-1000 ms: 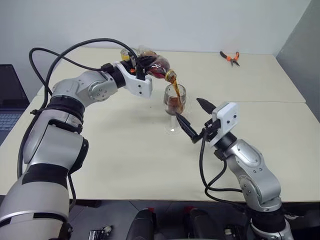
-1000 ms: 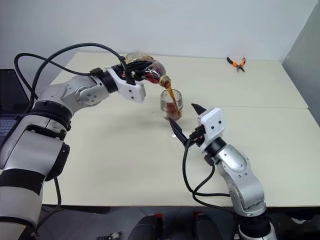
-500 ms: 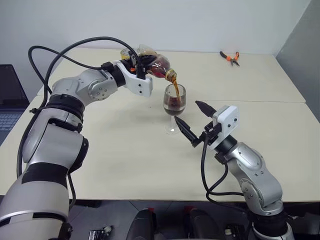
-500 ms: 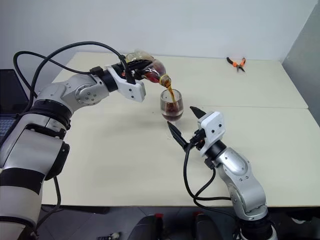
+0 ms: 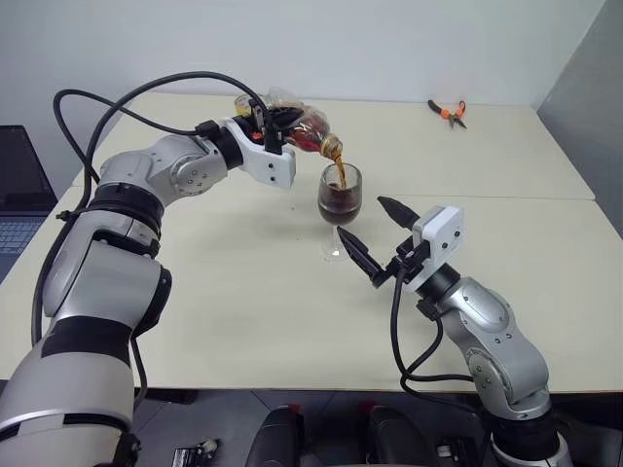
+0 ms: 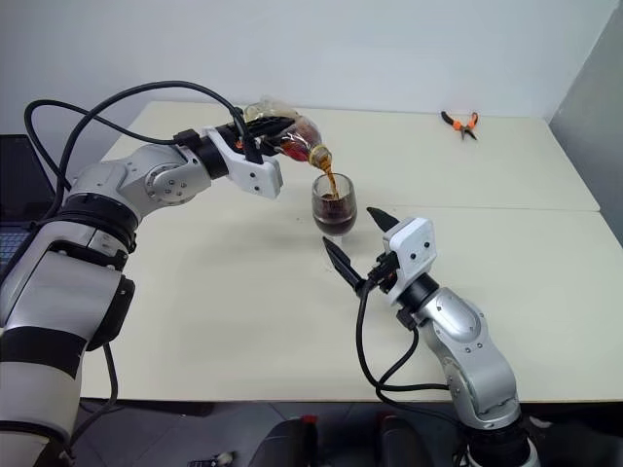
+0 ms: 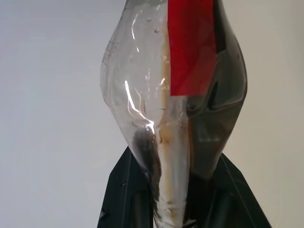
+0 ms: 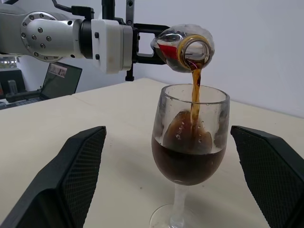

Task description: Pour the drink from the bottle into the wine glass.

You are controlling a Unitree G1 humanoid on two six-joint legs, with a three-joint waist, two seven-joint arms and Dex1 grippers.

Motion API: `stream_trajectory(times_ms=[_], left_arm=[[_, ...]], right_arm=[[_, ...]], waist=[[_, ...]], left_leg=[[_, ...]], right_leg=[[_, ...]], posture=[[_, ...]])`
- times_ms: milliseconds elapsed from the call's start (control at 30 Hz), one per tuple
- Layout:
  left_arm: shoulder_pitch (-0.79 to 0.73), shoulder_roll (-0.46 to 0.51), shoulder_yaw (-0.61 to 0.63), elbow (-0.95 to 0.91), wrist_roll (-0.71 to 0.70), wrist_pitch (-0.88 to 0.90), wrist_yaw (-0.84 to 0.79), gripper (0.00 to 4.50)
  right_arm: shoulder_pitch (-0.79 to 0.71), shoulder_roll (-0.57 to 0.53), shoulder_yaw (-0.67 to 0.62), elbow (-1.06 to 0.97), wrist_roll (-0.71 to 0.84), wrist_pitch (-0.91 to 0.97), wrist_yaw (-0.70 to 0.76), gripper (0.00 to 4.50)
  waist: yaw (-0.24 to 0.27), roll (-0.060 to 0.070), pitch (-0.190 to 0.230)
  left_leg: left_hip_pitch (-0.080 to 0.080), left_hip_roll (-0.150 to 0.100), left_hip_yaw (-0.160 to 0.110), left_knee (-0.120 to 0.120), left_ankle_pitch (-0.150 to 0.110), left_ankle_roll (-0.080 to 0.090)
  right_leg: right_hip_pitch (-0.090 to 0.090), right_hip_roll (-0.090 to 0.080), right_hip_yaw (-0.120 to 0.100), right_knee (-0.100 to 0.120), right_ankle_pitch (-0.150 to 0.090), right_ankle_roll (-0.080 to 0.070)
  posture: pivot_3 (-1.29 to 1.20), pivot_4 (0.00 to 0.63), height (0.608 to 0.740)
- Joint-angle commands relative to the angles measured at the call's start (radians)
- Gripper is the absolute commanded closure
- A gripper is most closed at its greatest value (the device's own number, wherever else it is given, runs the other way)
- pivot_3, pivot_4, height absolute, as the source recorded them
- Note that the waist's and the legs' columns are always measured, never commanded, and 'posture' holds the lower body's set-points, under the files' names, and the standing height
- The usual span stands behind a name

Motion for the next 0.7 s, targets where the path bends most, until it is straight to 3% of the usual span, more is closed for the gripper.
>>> stream_trajectory(times_ms=[33,400,700], left_arm=[[-0.001,-0.003,0.06,-0.005,-0.097,-0.014,-0.055,3.87],[0.06,-0.01,0.11,-0.041,-0.216,-0.03,-0.172,3.87],[0.145,-0.078,0.269,-0.096,-0.484,0.045,-0.401,3.87]], right_arm=[[-0.021,0.008,0.003,-0.027,0.006,-0.028,0.002,0.0],[-0.038,0.013,0.014,-0.015,0.008,-0.033,0.008,0.0],[-0.028,-0.032,0.045,-0.033,0.017,-0.033,0.075,0.0]], waist=[[0.0,0.0,0.0],[-0.001,0.0,0.0],[-0.005,0.0,0.0]], left_leg=[[0.0,0.0,0.0,0.0,0.0,0.0],[0.0,0.0,0.0,0.001,0.0,0.0],[0.0,0.0,0.0,0.003,0.0,0.0]], right_leg=[[0.0,0.0,0.0,0.0,0.0,0.0],[0.0,0.0,0.0,0.001,0.0,0.0],[0.0,0.0,0.0,0.001,0.0,0.0]], posture=[[0.0,0.15,0.74],[0.0,0.15,0.74],[0.0,0.15,0.74]])
